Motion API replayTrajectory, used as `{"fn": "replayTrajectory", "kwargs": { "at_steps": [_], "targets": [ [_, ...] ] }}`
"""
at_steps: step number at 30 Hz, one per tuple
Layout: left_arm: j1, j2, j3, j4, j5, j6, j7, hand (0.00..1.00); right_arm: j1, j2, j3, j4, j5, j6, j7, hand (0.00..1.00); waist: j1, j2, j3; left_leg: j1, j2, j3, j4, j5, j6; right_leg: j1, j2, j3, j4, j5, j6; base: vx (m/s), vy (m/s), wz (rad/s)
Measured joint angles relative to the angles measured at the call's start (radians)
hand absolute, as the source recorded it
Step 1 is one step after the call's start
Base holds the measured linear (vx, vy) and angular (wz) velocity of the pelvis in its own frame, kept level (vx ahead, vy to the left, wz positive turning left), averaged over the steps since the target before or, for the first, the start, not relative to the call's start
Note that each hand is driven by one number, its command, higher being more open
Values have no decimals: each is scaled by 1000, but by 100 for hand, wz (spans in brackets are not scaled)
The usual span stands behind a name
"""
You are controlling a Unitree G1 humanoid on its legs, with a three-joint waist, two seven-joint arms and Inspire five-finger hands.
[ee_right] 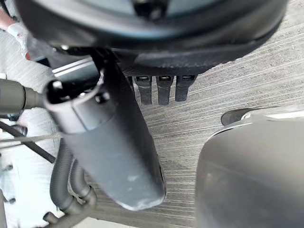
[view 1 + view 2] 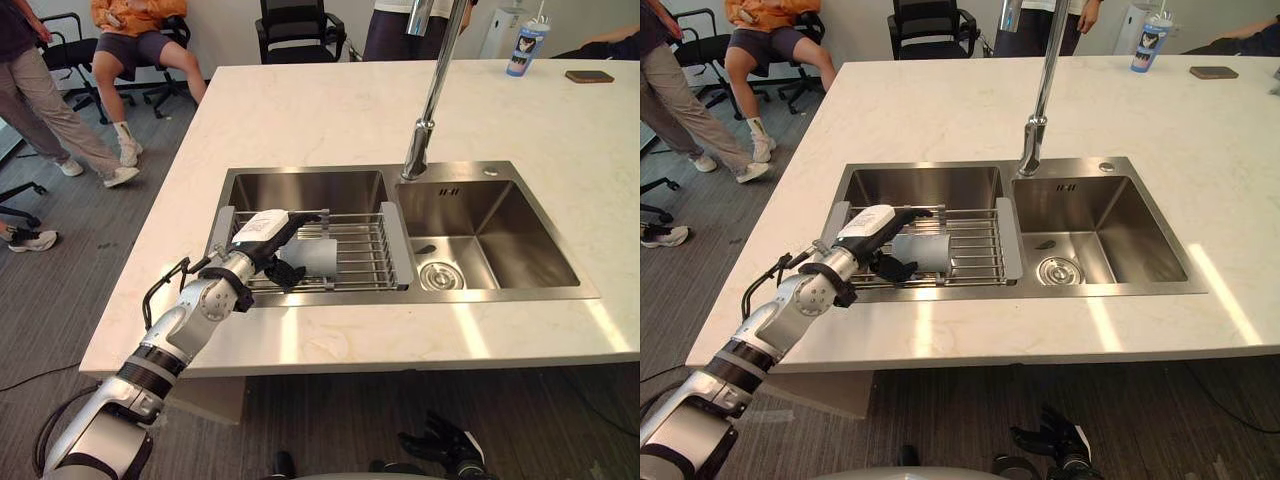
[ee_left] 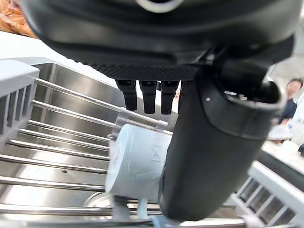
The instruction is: Walk over to the sink, pick up the cup, carry it to the dishwasher, place the cup inside the dishwasher, then close the dishwasher door
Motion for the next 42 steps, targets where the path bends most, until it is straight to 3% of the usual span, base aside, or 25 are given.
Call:
{"fn": "replayTrajectory", "kwargs": {
  "at_steps": [10, 11, 21, 29, 36, 42],
  "targets": [
    [-103, 48, -127, 71, 124, -9, -33, 90, -43, -24, 16, 9, -1, 0, 2, 90, -41, 24, 28, -20, -2, -6, 0, 0, 0, 0, 1, 5, -49, 28, 2, 16, 2, -2],
    [-120, 48, -135, 71, 131, -20, -35, 30, -46, -27, 16, 11, -1, 0, 2, 90, -41, 29, 31, -20, -2, -6, 0, 0, 0, 0, 1, 6, -49, 29, 1, 0, 0, 0],
    [-224, 18, -172, 124, 193, -24, -35, 30, -75, -47, 34, 18, -2, 0, -1, 90, -73, 46, 68, -23, -1, 1, -2, -1, -1, 6, 2, 21, -85, 60, 3, -15, 8, -5],
    [-224, -47, -162, 111, 70, 4, -33, 30, -65, -46, 33, 21, -2, 3, -6, 90, -70, 49, 71, -19, -1, -7, -1, -1, 0, 23, 2, 12, -95, 65, 4, 1, 1, 2],
    [-40, -162, 34, -114, -112, 18, 47, 30, -63, -43, 29, 23, -1, 4, -16, 90, -63, 49, 76, -5, -2, -15, -2, -1, 0, 44, 1, 3, -96, 65, 4, -5, 1, 2],
    [162, -249, 174, -356, -210, 21, 120, 30, -48, -32, -6, 22, 0, 5, -17, 90, -28, 48, 76, -4, 0, -17, -1, 0, 0, 44, 3, 9, -94, 64, 4, -9, 1, 1]
  ]
}}
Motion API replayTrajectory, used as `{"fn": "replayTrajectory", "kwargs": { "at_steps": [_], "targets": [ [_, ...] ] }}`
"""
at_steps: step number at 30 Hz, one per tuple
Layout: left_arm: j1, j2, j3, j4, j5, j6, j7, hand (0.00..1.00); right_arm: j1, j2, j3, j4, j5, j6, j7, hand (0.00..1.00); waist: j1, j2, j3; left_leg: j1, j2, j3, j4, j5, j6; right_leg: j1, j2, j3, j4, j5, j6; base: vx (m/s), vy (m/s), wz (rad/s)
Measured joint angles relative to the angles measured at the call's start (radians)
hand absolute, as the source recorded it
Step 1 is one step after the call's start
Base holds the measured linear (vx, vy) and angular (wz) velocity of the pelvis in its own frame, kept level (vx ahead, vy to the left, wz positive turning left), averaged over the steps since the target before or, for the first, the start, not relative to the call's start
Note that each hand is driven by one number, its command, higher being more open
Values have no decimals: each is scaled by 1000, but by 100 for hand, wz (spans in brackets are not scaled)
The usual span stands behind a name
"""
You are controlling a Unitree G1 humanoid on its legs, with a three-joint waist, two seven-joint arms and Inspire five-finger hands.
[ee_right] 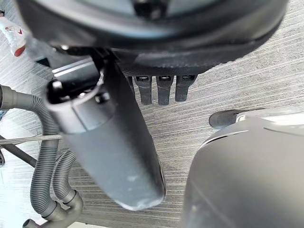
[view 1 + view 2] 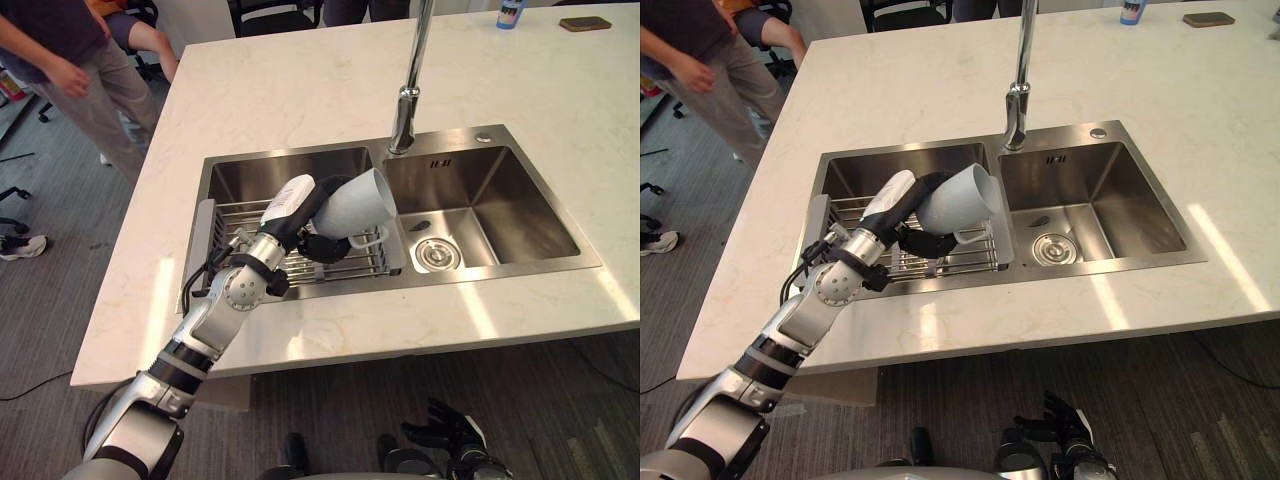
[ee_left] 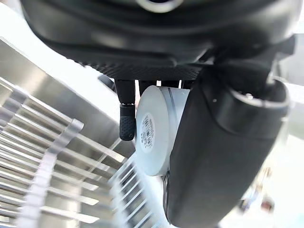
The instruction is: Walk over to the sink, pick up the cup, carry it to the dishwasher, place the cup inside the dishwasher, then close the dishwasher door
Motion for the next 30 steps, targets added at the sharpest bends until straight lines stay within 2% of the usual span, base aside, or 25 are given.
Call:
{"fn": "replayTrajectory", "kwargs": {
  "at_steps": [2, 4, 5, 8, 12, 16, 20, 23, 27, 28, 29, 30],
  "targets": [
    [42, -30, 39, -53, -21, 0, 15, 30, 9, 0, -6, 0, 0, 0, 0, 90, 19, 0, 0, 0, 0, 0, 0, 0, 0, 0, 1, 1, 1, 0, 0, 0, 0, 0],
    [107, -55, 96, -113, -54, -1, 34, 30, 10, 1, -10, -2, 0, 0, 1, 90, 20, -1, 0, 1, 1, 2, 0, 0, 0, 0, 1, 4, 1, 0, 0, 2, 2, -3],
    [174, -86, 141, -174, -108, -4, 56, 30, 12, 5, -19, -3, 0, 0, 2, 90, 24, -1, -1, 2, 1, 7, 0, 0, 0, -1, 1, 9, 1, 0, 0, 7, 4, -6],
    [244, -128, 168, -217, -190, -15, 77, 30, 21, 11, -38, -3, 1, 0, 3, 90, 43, -4, -2, 6, 3, 12, 0, -1, 0, -1, 3, 14, 3, 0, 0, -3, 1, -6],
    [342, -165, 176, -268, -309, -23, 80, 30, 23, 21, -37, -3, 1, -1, 2, 90, 45, -19, -11, 10, 6, 18, 0, -1, -1, -1, 6, 22, 5, 0, 0, -15, -2, -7],
    [438, -215, 174, -284, -434, -27, 72, 30, 28, 24, -36, -3, 2, -1, 0, 90, 68, -34, -36, 21, 10, 51, 0, -9, -1, -12, 9, 55, 14, 1, 1, -11, 9, -22],
    [508, -222, 169, -335, -473, -28, 72, 30, 22, 25, -33, -6, 2, -1, -8, 90, 75, -45, -49, 27, 11, 84, 1, -18, 1, -29, 11, 90, 23, 3, 4, 6, 14, -28],
    [524, -227, 148, -370, -494, -40, 71, 30, 20, 26, -28, -28, 2, -2, -20, 90, 95, -57, -48, 22, 11, 130, 9, -27, 6, -63, 11, 138, 46, 12, 13, 4, 31, -43],
    [510, -231, 127, -380, -494, -51, 72, 30, -18, 40, -4, -83, 1, -2, -46, 90, 94, -81, -33, -84, 24, 166, 162, -96, 23, -146, 3, 178, 93, 36, 36, -64, 46, -32],
    [495, -233, 119, -380, -494, -51, 73, 30, -21, 40, 10, -104, 1, -3, -52, 90, 95, -84, -31, -119, 28, 167, 207, -112, 35, -172, -2, 168, 111, 47, 50, -149, 67, -16],
    [484, -237, 117, -381, -493, -51, 73, 30, -31, 39, 16, -108, 1, -3, -57, 90, 97, -84, -30, -133, 29, 170, 223, -114, 44, -186, 1, 160, 113, 72, 82, -136, 68, -11],
    [481, -241, 117, -381, -492, -51, 73, 30, -38, 39, 19, -108, 0, -3, -59, 90, 99, -78, -32, -135, 37, 172, 220, -113, 51, -174, 2, 159, 83, 94, 96, -128, 58, -11]
  ]
}}
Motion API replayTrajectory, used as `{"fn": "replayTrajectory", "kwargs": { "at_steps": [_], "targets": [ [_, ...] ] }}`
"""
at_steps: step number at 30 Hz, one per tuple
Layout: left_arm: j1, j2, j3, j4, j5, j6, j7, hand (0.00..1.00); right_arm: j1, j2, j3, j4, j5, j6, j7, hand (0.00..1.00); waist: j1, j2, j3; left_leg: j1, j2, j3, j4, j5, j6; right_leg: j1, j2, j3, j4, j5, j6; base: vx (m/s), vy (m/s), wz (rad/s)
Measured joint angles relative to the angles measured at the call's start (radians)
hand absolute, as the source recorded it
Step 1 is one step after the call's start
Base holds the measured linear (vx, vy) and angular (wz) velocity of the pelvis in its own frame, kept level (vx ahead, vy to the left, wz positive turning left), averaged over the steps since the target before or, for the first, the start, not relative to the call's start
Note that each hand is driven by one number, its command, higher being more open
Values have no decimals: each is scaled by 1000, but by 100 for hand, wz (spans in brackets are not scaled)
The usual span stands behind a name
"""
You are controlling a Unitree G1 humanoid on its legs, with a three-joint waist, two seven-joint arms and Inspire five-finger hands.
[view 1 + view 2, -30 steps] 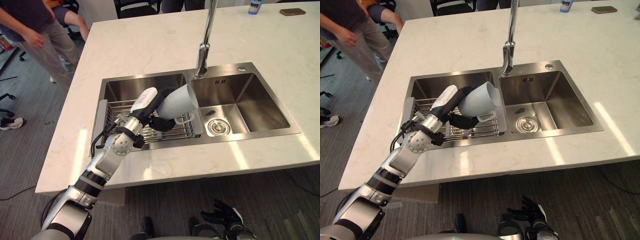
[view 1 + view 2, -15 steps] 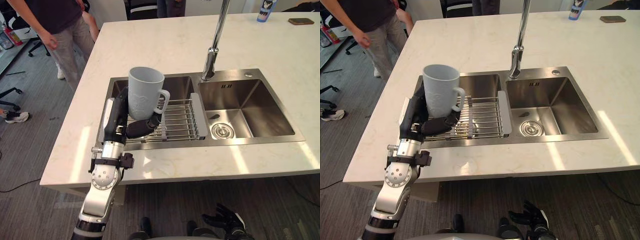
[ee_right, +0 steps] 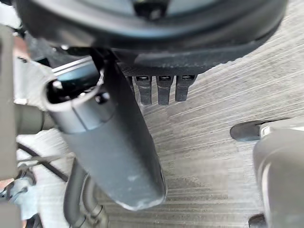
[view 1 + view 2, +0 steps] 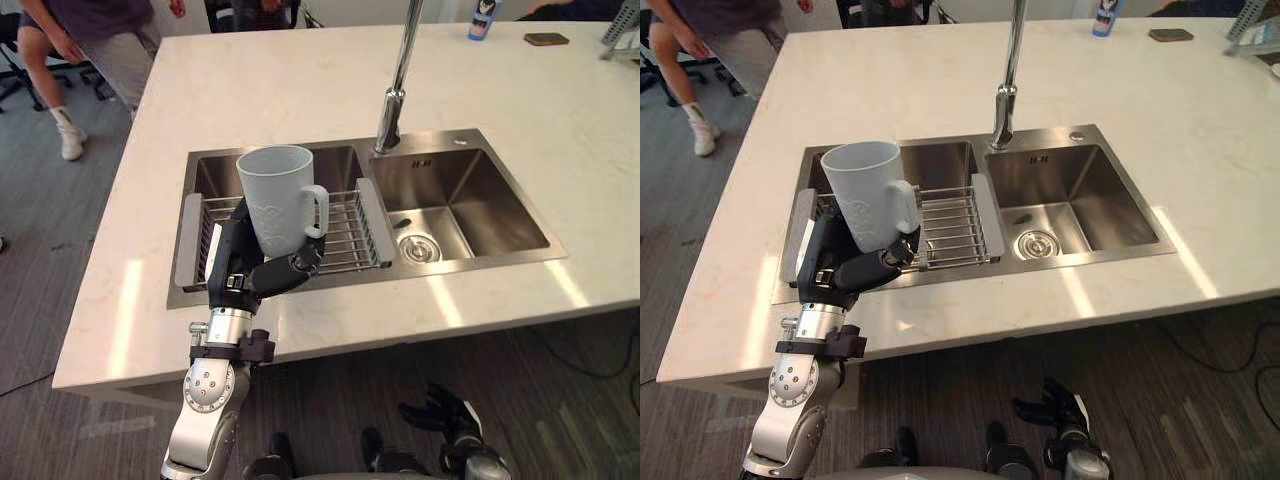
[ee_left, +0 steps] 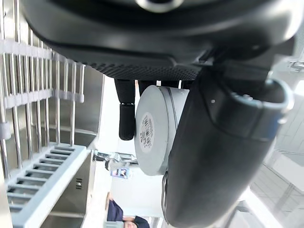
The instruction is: Walk over to the sink, pick up the cup, carry it to the dishwasher, place the cup inside the dishwasher, then close the dishwasher door
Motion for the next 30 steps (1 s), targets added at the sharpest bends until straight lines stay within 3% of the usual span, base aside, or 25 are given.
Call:
{"fn": "replayTrajectory", "kwargs": {
  "at_steps": [1, 2, 3, 4, 6, 8, 10, 11, 12, 13, 15, 16, 18, 19, 21, 27, 28, 30],
  "targets": [
    [-9, -11, 7, -2, 1, -3, -1, 30, -11, 6, 5, 0, 0, 0, -3, 90, 9, 5, 8, 0, 10, 6, -6, -2, 21, -11, -6, -17, 111, -77, -24, -119, 37, 1],
    [-9, -18, 11, -3, 1, -5, 1, 30, -8, 7, 25, 3, 0, 0, -6, 90, 22, 5, 8, 13, 6, 2, -8, 8, 28, -17, -14, -47, 317, -184, -29, -125, 18, 6],
    [-8, -19, 15, -5, 0, -10, 2, 30, -9, 7, 37, 7, 0, 0, -3, 90, 42, 9, 10, 18, 0, 0, -5, 12, 32, 16, -22, -59, 411, -237, -6, -100, 5, 11],
    [-8, -18, 20, -8, 0, -13, 3, 30, -11, 7, 44, 7, 0, 0, -2, 90, 55, 5, 8, 14, -4, -1, 0, 16, 33, 39, -24, -60, 424, -251, -1, -116, -35, 10],
    [-7, -24, 31, -44, -1, -24, 24, 30, -40, 6, 65, 7, -1, -1, -4, 90, 96, -2, -2, -61, -21, -10, 20, 47, 34, 96, -19, -54, 296, -295, -40, -192, -80, 16],
    [-8, -35, 25, -67, 0, -26, 24, 30, -72, 5, 65, 12, -1, -1, -6, 90, 101, 1, -2, -114, -30, -32, 5, 96, 26, 97, -17, -58, 203, -314, -68, -206, -83, 37],
    [1, -58, -9, -66, -1, -22, 27, 30, -93, -10, 65, 29, -2, 0, -12, 90, 92, 39, 20, -138, -4, -99, -2, 156, 8, 107, 27, -104, 176, -304, -86, -257, -128, 59],
    [5, -59, -22, -66, -2, -22, 28, 30, -88, -10, 65, 29, -2, 0, -13, 90, 87, 42, 20, -138, 2, -117, -3, 167, 2, 114, 37, -119, 180, -304, -89, -303, -178, 65],
    [4, -54, -42, -66, -2, -22, 26, 30, -80, -16, 64, 24, -2, -2, -18, 90, 79, 46, 21, -134, 4, -163, -34, 209, -19, 117, 48, -159, 190, -299, -122, -261, -133, 62],
    [2, -50, -53, -67, -3, -23, 24, 30, -70, -22, 60, 21, -2, -4, -22, 90, 73, 41, 21, -130, 4, -182, -57, 224, -21, 114, 46, -185, 191, -295, -134, -299, -128, 85],
    [-1, -52, -90, -74, -17, -24, 17, 30, -40, -41, 43, 16, -2, -3, -48, 90, 62, 23, 21, -133, -18, -159, 118, 88, 31, 96, 7, -232, 198, -273, -149, -234, -72, 69],
    [-4, -53, -94, -74, -19, -26, 16, 30, -35, -49, 38, 15, -2, -3, -49, 90, 57, 19, 21, -120, -19, -155, 158, 48, 25, 92, -2, -237, 194, -261, -155, -196, -15, 41],
    [-22, -52, -110, -72, -28, -28, 15, 30, -13, -59, 28, 10, -4, -3, -52, 90, 41, 25, -1, -11, -3, -126, 157, -36, -15, 83, -28, -257, 149, -220, -137, -168, 57, 36],
    [-29, -54, -115, -70, -30, -31, 12, 30, -7, -59, 27, 8, -4, -3, -52, 90, 35, 29, -7, 26, -3, -120, 116, -40, -25, 82, -30, -262, 132, -208, -130, -120, 96, 34],
    [-70, -68, -117, -26, -37, -46, 0, 30, 9, -61, 17, 7, -5, -3, -50, 90, 16, 83, -48, 149, 6, -121, -134, -8, -74, 73, -13, -288, 71, -171, -100, -68, 153, 32],
    [-86, -47, -85, 69, -38, -45, 5, 30, 31, -5, 20, 7, -11, -1, -33, 90, 19, 54, -55, 163, -41, -120, -154, 23, -42, 118, -42, -285, -11, -83, -77, -51, 123, 5],
    [-49, -49, -85, 111, -38, -37, 0, 30, 23, 6, 20, 72, -29, -1, -43, 90, -1, 19, -85, 181, -31, -105, -164, 37, -36, 147, -15, -262, -70, -36, -78, -21, 36, 0],
    [-49, -49, -85, 111, -38, -37, 0, 30, 23, 6, 20, 72, -29, -1, -43, 90, -1, 19, -85, 181, -31, -105, -164, 37, -36, 147, -15, -262, -70, -36, -78, 0, 0, 0]
  ]
}}
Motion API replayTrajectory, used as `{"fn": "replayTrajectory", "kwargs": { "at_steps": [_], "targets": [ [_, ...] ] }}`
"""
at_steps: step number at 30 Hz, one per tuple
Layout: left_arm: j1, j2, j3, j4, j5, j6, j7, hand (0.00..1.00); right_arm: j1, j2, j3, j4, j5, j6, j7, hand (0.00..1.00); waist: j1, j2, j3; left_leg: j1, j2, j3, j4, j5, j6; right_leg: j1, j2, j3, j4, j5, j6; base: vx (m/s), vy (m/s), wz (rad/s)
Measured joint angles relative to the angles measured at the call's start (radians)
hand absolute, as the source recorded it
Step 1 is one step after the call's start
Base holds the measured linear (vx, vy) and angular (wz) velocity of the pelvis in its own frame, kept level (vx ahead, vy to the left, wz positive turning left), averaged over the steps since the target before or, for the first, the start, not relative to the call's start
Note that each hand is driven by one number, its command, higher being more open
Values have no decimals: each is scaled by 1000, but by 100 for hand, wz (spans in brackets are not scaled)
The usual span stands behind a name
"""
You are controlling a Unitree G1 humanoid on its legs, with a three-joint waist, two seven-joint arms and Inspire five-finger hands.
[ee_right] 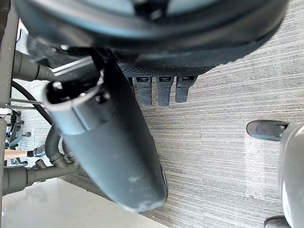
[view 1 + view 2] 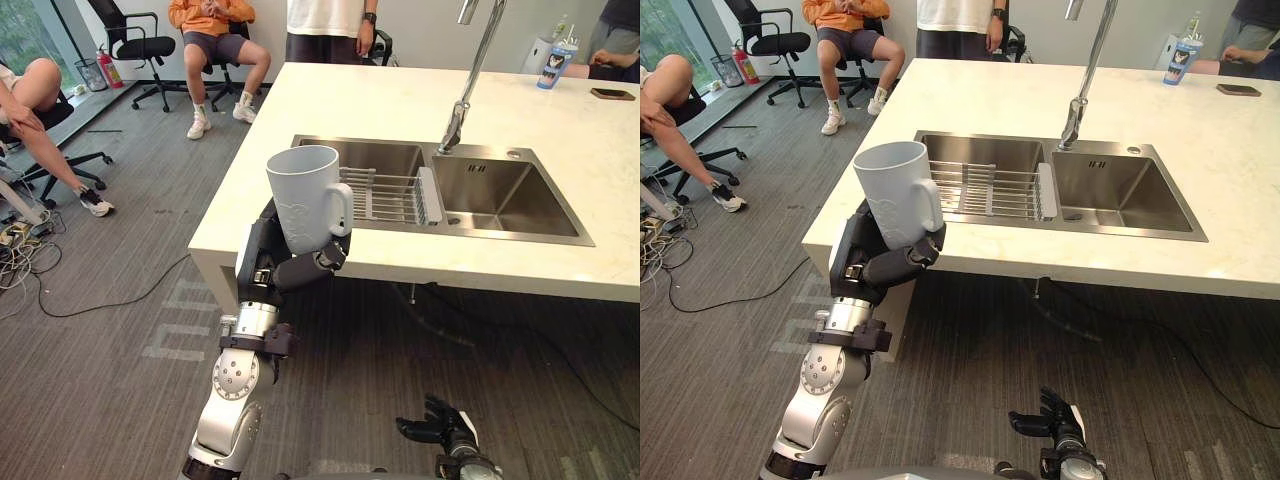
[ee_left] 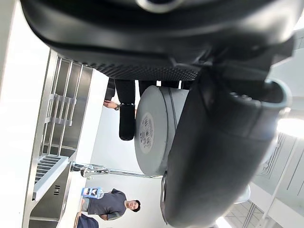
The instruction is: Walk over to the sink, pick up the cup, carry it to the dishwasher, place the cup inside the dishwasher, then close the dishwasher door
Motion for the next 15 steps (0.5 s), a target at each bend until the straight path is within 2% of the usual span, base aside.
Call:
{"fn": "replayTrajectory", "kwargs": {
  "at_steps": [8, 15],
  "targets": [
    [-18, -6, -2, 27, -2, 0, 3, 30, 4, 0, -2, -11, 1, 0, -6, 90, -11, 0, 0, 2, 2, 3, 5, 0, 0, 1, 1, 5, 0, 0, 0, 0, 0, -1],
    [-80, -34, -28, 167, -60, 36, 41, 30, 13, 0, -20, -146, 9, 2, -42, 90, -26, 0, 2, 2, 3, -16, 23, 0, 0, 16, -1, -12, 20, -7, -3, -5, -1, 7]
  ]
}}
